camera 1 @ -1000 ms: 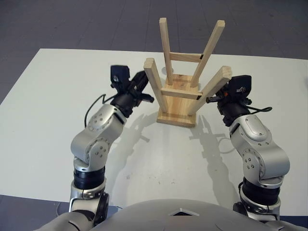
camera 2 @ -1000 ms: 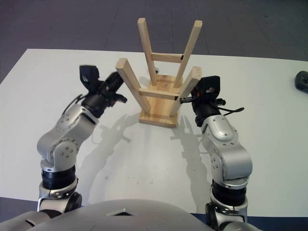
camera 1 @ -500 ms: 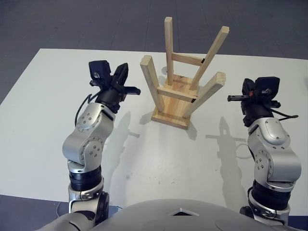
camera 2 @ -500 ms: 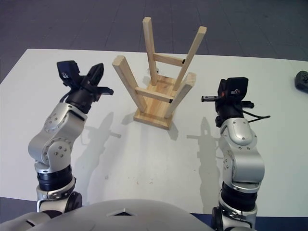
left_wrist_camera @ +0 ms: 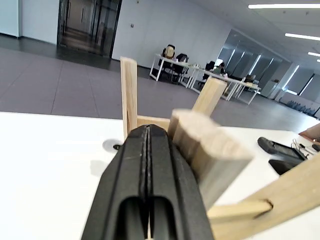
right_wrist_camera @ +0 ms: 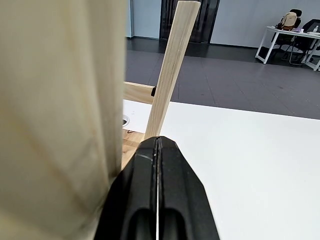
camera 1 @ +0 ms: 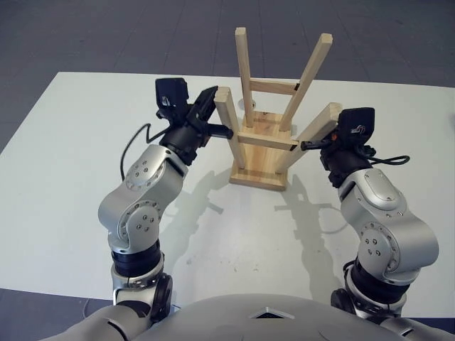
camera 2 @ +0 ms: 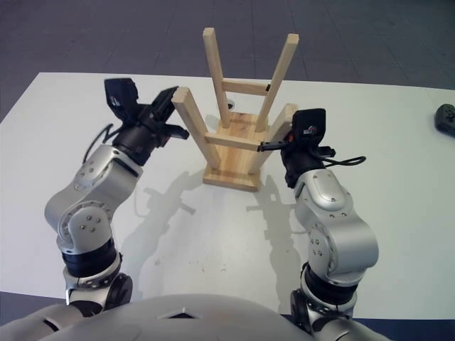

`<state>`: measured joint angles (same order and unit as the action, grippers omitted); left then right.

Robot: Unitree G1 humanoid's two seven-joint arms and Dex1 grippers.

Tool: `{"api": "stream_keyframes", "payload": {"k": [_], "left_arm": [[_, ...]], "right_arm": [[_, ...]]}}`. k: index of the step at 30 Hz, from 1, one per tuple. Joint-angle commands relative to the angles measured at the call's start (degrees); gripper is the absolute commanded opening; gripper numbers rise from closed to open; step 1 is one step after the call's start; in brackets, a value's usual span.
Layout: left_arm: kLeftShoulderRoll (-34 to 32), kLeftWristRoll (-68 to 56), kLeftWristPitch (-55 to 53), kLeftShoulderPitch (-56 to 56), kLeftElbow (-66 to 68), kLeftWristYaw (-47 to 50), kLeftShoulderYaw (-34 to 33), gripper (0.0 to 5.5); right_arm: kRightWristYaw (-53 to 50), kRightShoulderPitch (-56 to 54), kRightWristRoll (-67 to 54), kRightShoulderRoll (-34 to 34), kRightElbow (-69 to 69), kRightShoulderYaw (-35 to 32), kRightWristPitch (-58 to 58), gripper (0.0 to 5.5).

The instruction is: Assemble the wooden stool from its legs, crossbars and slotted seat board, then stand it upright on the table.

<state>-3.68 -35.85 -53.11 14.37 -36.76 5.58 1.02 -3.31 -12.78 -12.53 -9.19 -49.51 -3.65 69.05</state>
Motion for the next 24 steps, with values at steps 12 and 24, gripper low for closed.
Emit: {"api": "stream_keyframes", "payload": {"k": [12,24], "left_arm": [[-1.44,0.37,0.04,2.77,2.55,-4.26,-0.18,0.03],[-0.76,-9.38,2.45,24.24,5.36,-2.33,-14.60,0.03]], "right_arm": [[11.23,1.91,-3.51,-5.98,6.47,-7.22,-5.80,0.00],[10.19,-19.57,-28.83,0.99,7.47,-20.77,-14.80,0.00]]}}
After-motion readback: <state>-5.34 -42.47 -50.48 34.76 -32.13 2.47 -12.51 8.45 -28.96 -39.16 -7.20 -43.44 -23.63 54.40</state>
